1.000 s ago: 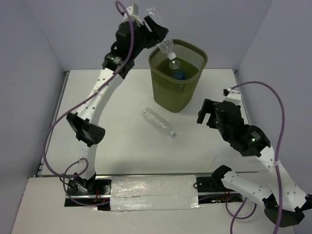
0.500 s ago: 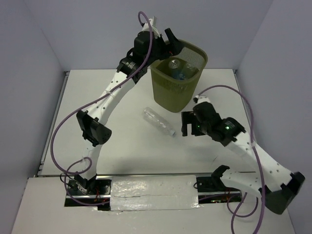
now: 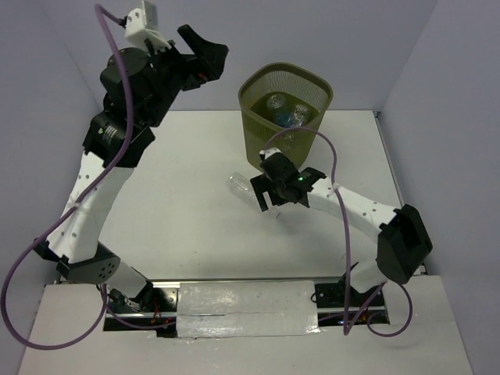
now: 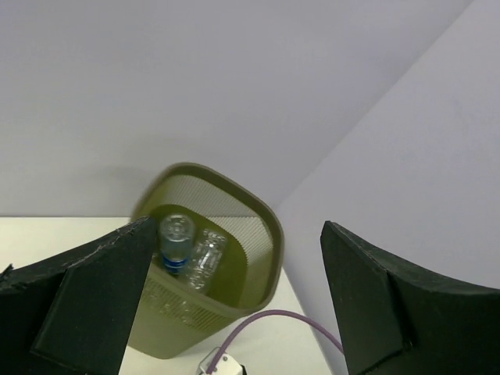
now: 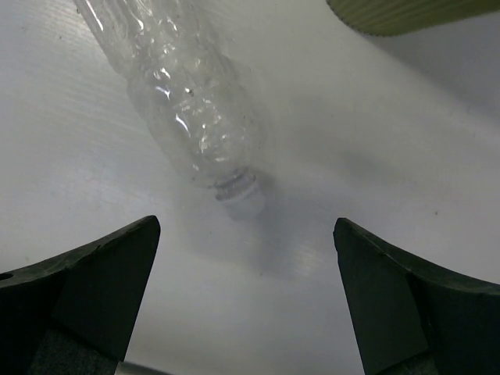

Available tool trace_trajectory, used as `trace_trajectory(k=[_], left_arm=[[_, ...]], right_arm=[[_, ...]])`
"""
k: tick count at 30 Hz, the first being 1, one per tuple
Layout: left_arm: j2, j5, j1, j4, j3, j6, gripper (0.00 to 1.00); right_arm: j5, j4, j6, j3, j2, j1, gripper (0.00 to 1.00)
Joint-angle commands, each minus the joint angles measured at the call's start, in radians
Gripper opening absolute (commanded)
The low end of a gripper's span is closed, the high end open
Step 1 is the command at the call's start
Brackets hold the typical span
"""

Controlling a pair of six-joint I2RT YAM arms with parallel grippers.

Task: Put the plastic bottles in the bin

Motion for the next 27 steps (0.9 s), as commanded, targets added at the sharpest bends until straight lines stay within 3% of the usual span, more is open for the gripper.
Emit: trace_trajectory(k=[1,7,15,17,18,22,27], left_arm=[[-0.008,-0.089,0.026,-0.1,-0.037,0.047,0.99],[-0.028,-0.063,0.047,-0.158,-0.024,0.053,0.99],[-0.029,-0.055,0.05,-0.182,-0.04,0.046,1.0],[-0.029,-0.054,0.05,-0.177,-0.054,0.04,1.0],[-0.031,-0.052,0.05,-0.175,-0.06,0.037,0.99],[-0.028,-0.052,0.052,-0.172,-0.07,0.029,0.99],[-0.02,-0.069,0.053,-0.174,-0.06,0.032,1.0]], right_arm=[[0.0,0.176,-0.056,0.022,0.057,0.007,1.0],[-0.078,0.365,-0.07,-0.014,0.179,0.002,1.0],[-0.08,0.412,-0.027,-0.003,0.313,0.013,0.99],[-0.078,0.409,-0.026,-0.014,0.321,0.014,0.94],[-0.063,0.404,-0.02,-0.018,0.321,0.017,0.84],[-0.04,0.404,-0.009,-0.052,0.281,0.028,0.58],[0.029,0.323,-0.018,-0.042,0.143,0.06,0.5]])
